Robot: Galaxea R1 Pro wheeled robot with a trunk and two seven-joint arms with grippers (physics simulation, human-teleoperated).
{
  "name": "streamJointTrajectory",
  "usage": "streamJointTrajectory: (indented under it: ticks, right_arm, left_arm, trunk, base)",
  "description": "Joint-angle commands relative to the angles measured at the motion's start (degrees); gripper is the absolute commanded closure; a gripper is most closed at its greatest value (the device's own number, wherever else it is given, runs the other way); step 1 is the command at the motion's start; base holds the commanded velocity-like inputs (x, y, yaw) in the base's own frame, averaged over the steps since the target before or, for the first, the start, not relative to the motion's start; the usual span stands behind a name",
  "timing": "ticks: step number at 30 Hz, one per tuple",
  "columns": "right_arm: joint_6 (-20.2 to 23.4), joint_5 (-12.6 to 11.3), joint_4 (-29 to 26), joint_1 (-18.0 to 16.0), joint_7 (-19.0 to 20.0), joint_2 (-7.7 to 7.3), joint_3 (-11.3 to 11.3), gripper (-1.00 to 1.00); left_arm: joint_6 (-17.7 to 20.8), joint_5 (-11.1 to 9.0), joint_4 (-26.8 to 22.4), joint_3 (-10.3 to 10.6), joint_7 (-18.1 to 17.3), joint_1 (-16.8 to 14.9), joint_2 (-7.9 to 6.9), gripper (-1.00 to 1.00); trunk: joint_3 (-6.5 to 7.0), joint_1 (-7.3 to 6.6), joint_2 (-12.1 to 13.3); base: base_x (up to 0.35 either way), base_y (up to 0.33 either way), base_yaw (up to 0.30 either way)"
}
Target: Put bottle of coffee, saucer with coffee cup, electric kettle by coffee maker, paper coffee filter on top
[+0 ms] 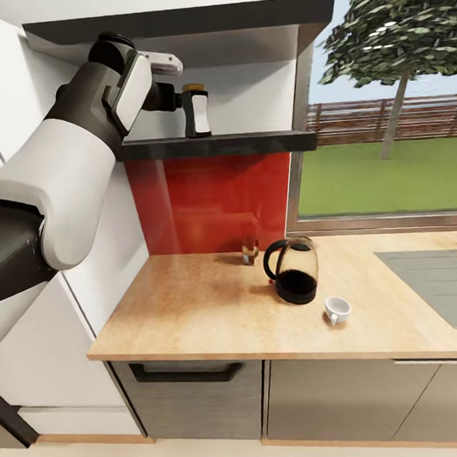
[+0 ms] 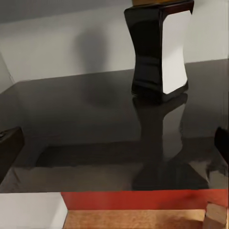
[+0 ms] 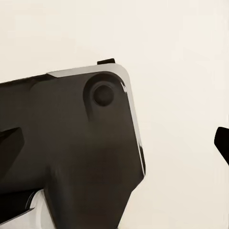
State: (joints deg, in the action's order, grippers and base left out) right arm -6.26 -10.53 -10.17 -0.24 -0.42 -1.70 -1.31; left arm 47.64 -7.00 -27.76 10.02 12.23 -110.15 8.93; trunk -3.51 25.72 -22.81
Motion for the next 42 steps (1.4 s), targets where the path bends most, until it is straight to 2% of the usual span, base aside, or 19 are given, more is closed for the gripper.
streamJointTrajectory:
  ticks: [1,9,15,23,42]
  right_arm:
    - [-0.2,-0.2,0.0,0.0,0.0,-0.11,-0.1,-1.00]
    - [-0.1,-0.3,0.1,0.0,0.1,-1.19,-0.1,-1.00]
    - [0.0,-0.3,0.1,0.0,0.0,-1.28,-0.1,-1.00]
    - [0.1,-0.3,0.1,0.0,0.0,-1.29,-0.1,-1.00]
    - [0.1,-0.3,0.1,-0.1,0.0,-1.29,-0.1,-1.00]
  left_arm:
    - [0.2,-0.6,-0.1,0.4,0.4,-0.1,-0.05,-1.00]
    - [0.2,-0.6,-0.4,0.4,0.7,0.0,-0.05,-1.00]
    - [0.1,-0.5,-0.4,0.4,0.8,0.0,-0.10,-1.00]
    - [0.0,-0.6,-0.5,0.4,0.8,0.0,-0.06,-1.00]
    - [-0.8,-0.6,-0.5,0.4,0.6,1.3,-0.05,-1.00]
  trunk:
    - [-0.12,0.07,-0.1]
    - [-0.12,0.07,-0.1]
    - [-0.12,0.07,-0.1]
    - [-0.12,0.07,-0.1]
    - [-0.12,0.07,-0.1]
  base:
    - [0.335,0.105,0.000]
    - [0.335,0.109,-0.037]
    - [0.335,0.112,-0.217]
    - [0.324,0.107,-0.047]
    - [0.030,0.010,-0.016]
